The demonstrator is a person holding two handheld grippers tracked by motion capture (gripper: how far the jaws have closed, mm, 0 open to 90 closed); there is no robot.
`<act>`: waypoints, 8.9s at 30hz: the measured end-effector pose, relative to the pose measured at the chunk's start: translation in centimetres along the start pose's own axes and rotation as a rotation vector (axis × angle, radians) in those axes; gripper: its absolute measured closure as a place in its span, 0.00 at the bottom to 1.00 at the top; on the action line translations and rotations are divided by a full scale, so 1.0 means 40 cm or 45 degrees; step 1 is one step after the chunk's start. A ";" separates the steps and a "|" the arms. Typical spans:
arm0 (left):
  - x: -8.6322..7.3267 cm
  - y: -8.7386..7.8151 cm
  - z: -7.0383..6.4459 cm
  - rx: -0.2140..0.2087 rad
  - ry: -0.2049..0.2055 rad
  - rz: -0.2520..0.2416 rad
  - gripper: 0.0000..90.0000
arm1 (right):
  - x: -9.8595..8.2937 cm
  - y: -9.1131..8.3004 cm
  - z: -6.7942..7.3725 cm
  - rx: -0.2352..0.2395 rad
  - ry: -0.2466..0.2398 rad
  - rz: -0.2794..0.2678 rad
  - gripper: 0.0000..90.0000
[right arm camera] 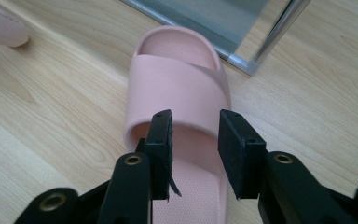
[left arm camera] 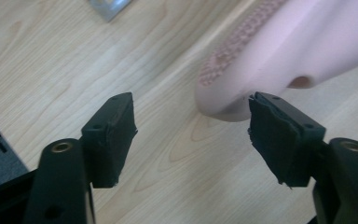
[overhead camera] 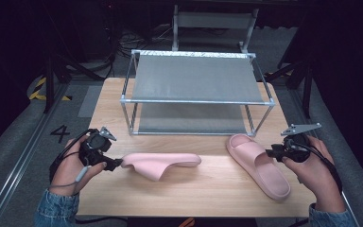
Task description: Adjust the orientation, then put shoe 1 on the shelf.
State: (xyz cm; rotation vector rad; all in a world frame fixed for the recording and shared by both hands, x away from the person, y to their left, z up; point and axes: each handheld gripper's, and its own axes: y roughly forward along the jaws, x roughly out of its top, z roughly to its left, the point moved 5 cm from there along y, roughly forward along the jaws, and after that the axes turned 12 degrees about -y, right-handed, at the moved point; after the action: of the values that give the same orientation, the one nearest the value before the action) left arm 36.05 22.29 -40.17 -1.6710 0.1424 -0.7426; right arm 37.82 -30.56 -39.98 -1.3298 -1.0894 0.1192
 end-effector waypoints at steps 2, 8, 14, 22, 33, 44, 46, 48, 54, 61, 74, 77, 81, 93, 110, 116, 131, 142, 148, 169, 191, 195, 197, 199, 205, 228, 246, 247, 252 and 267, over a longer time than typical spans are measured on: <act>0.003 -0.002 -0.004 -0.017 -0.003 0.010 0.40 | -0.002 -0.006 0.005 0.005 0.000 0.003 0.74; 0.008 -0.017 -0.026 -0.111 0.011 0.048 0.60 | 0.014 -0.004 0.040 0.072 -0.022 -0.024 0.73; 0.016 -0.033 -0.052 -0.151 -0.005 0.022 0.89 | 0.020 0.013 0.057 0.081 -0.052 -0.001 0.73; 0.043 -0.021 -0.092 -0.200 0.024 -0.004 1.00 | 0.022 0.015 0.076 0.081 -0.072 0.008 0.73; 0.081 0.030 -0.144 -0.239 0.092 0.017 0.95 | 0.019 0.032 0.099 0.098 -0.100 0.023 0.71; 0.106 0.045 -0.147 -0.195 0.117 0.012 0.90 | 0.019 0.020 0.126 0.082 -0.130 0.018 0.69; 0.110 0.050 -0.143 -0.167 0.107 0.003 0.90 | 0.018 0.022 0.129 0.078 -0.138 0.019 0.69; 0.115 0.053 -0.140 -0.156 0.110 0.002 0.89 | 0.015 0.020 0.133 0.082 -0.149 0.031 0.70; 0.139 0.058 -0.139 -0.146 0.113 -0.045 0.88 | 0.007 0.022 0.150 0.091 -0.172 0.050 0.70; 0.170 0.066 -0.137 -0.148 0.105 -0.122 0.81 | -0.009 0.023 0.156 0.089 -0.177 0.069 0.70; 0.236 0.066 -0.169 -0.153 0.115 -0.367 0.62 | -0.034 0.011 0.152 0.067 -0.134 0.066 0.68; 0.232 0.059 -0.173 -0.152 0.115 -0.360 0.61 | -0.032 0.013 0.152 0.065 -0.135 0.061 0.68; 0.225 0.081 -0.190 -0.174 0.130 -0.297 0.62 | -0.028 0.018 0.156 0.072 -0.146 0.060 0.67; 0.239 0.186 -0.269 -0.216 0.165 -0.260 0.62 | -0.036 0.031 0.162 0.089 -0.152 0.072 0.67; 0.245 0.246 -0.272 -0.172 0.197 -0.148 0.63 | -0.061 0.028 0.159 0.092 -0.116 0.075 0.66; 0.198 0.223 -0.238 -0.086 0.139 -0.087 0.63 | -0.038 0.036 0.156 0.110 -0.135 0.060 0.65; 0.091 0.167 -0.120 -0.022 -0.091 0.044 0.62 | 0.017 0.067 0.155 0.155 -0.186 0.027 0.65; 0.108 0.159 -0.157 -0.102 -0.043 0.002 0.52 | 0.010 0.068 0.159 0.159 -0.183 0.036 0.64; 0.122 0.200 -0.168 -0.089 -0.062 0.033 0.50 | -0.008 0.058 0.156 0.148 -0.160 0.041 0.63; 0.132 0.176 -0.177 -0.102 -0.080 -0.026 0.92 | -0.017 0.055 0.137 0.139 -0.144 0.036 0.63; 0.204 0.040 -0.249 -0.225 -0.016 -0.015 0.93 | -0.001 0.068 0.073 0.199 -0.158 0.021 0.63; 0.224 0.011 -0.259 -0.230 0.009 -0.031 0.93 | -0.009 0.066 0.069 0.212 -0.148 0.009 0.63; 0.229 0.000 -0.262 -0.230 0.017 -0.031 0.93 | -0.012 0.066 0.067 0.212 -0.148 0.013 0.63; 0.237 -0.015 -0.267 -0.233 0.025 -0.039 0.93 | -0.017 0.065 0.060 0.207 -0.144 0.015 0.63; 0.254 -0.051 -0.282 -0.227 0.047 -0.043 0.93 | -0.014 0.051 0.057 0.218 -0.136 -0.014 0.63; 0.327 -0.187 -0.342 -0.230 0.125 -0.098 0.93 | -0.015 -0.004 0.058 0.222 -0.129 -0.091 0.63; 0.439 -0.223 -0.334 -0.164 0.070 -0.157 0.92 | -0.007 0.005 0.074 0.255 -0.157 -0.088 0.62; 0.439 -0.223 -0.334 -0.164 0.070 -0.157 0.92 | -0.007 0.005 0.075 0.256 -0.157 -0.089 0.62; 0.477 -0.219 -0.318 -0.129 0.043 -0.173 0.92 | -0.006 0.003 0.075 0.256 -0.164 -0.094 0.62; 0.563 -0.203 -0.265 -0.035 -0.022 -0.202 0.92 | -0.006 -0.002 0.076 0.264 -0.160 -0.104 0.62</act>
State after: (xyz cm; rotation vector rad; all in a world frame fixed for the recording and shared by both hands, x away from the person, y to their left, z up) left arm 45.55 4.61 -23.36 -1.7287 0.0074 -0.8481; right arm 35.57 -28.56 -40.50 -1.1025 -1.2020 0.2516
